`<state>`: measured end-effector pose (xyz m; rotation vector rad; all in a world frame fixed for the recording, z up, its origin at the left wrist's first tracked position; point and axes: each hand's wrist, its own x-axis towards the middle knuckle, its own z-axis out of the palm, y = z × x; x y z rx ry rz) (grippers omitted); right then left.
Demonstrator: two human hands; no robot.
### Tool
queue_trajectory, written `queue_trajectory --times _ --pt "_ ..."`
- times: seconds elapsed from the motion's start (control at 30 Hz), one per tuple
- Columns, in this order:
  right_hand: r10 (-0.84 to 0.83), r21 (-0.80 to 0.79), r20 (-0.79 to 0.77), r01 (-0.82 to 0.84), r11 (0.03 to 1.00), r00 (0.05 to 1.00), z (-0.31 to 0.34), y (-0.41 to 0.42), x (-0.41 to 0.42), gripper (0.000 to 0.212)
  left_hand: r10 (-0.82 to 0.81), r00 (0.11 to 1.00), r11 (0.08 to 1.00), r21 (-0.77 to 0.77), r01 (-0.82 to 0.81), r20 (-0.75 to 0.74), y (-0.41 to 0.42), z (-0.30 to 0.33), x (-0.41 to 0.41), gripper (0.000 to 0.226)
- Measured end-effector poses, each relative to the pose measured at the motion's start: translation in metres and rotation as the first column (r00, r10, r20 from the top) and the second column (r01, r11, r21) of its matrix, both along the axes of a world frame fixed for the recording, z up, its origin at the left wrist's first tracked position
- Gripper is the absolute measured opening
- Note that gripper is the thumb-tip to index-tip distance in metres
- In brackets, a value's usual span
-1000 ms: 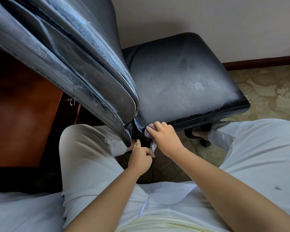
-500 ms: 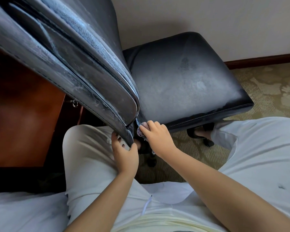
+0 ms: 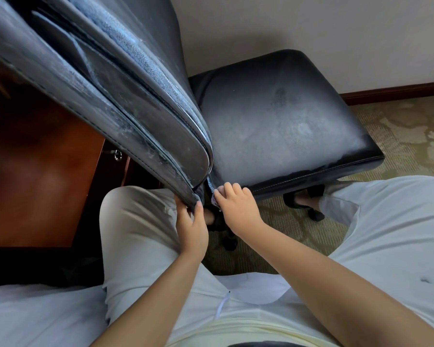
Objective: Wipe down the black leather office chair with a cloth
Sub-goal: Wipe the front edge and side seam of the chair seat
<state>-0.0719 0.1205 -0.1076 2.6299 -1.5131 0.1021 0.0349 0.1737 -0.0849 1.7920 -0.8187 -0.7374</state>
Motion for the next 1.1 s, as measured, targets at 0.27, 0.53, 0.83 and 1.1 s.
queue_trajectory --times 0.27,0.53,0.83,1.1 --pt "0.007 0.01 -0.002 -0.007 1.0 1.0 0.0 0.0 -0.007 0.041 0.015 1.0 0.997 -0.078 -0.013 0.024 0.001 0.001 -0.003 0.041" --pt "0.108 0.034 -0.055 -0.106 0.994 0.993 -0.003 -0.002 -0.006 0.058 0.014 1.0 0.996 -0.088 -0.013 0.012 -0.001 0.001 -0.001 0.039" --pt "0.205 -0.119 0.085 -0.195 0.974 0.975 -0.001 -0.007 -0.014 0.065 0.035 0.999 0.996 -0.077 -0.034 0.018 0.0 0.002 0.0 0.04" --pt "0.216 -0.057 0.209 -0.208 0.976 0.954 -0.012 -0.007 -0.008 0.044 0.051 0.998 0.996 -0.076 -0.049 0.024 -0.001 0.002 -0.001 0.038"
